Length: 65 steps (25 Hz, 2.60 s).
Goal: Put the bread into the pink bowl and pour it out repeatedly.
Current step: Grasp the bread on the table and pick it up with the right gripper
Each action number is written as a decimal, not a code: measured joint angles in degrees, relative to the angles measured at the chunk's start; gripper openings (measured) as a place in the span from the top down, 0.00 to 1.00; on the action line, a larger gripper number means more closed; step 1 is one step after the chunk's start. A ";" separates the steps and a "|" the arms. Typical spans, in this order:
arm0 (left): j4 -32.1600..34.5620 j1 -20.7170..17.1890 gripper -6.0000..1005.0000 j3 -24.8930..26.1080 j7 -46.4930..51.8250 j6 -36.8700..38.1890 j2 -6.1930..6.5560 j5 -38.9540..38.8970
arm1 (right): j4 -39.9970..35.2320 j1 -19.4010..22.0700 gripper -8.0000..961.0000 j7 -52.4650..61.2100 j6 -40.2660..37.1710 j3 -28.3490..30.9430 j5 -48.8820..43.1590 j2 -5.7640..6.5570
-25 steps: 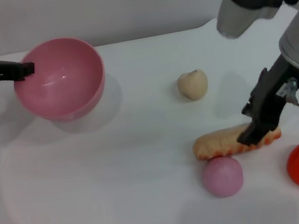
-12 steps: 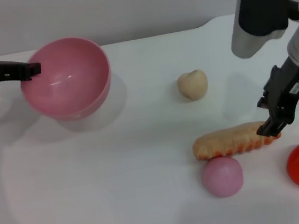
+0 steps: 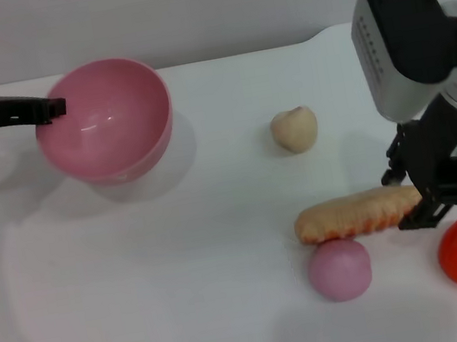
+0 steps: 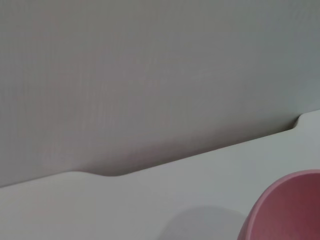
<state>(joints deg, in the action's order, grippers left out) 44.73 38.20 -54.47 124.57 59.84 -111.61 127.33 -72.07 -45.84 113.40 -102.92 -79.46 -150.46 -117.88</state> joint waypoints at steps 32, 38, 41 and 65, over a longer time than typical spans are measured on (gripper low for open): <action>0.42 0.06 0.94 -0.31 1.08 -0.18 -1.76 -0.42 | 7.25 0.72 0.36 -12.11 11.31 -3.45 -3.10 -0.88; 0.44 0.21 0.94 -0.32 0.78 -0.44 -1.75 -0.42 | 9.07 0.43 0.36 -12.11 13.03 -4.23 -2.93 -0.94; 0.45 0.41 0.94 -0.31 0.72 -0.64 -1.75 -0.41 | 10.23 0.28 0.36 -12.11 14.20 -4.70 -2.90 -0.95; 0.45 1.76 0.94 -0.47 0.72 -0.78 -1.75 -0.06 | 14.17 0.38 0.53 -12.01 22.38 -6.74 -1.48 -1.13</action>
<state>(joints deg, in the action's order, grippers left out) 45.18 39.96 -54.93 125.29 59.06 -113.36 127.27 -57.90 -45.46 101.39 -80.54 -86.20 -151.94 -119.00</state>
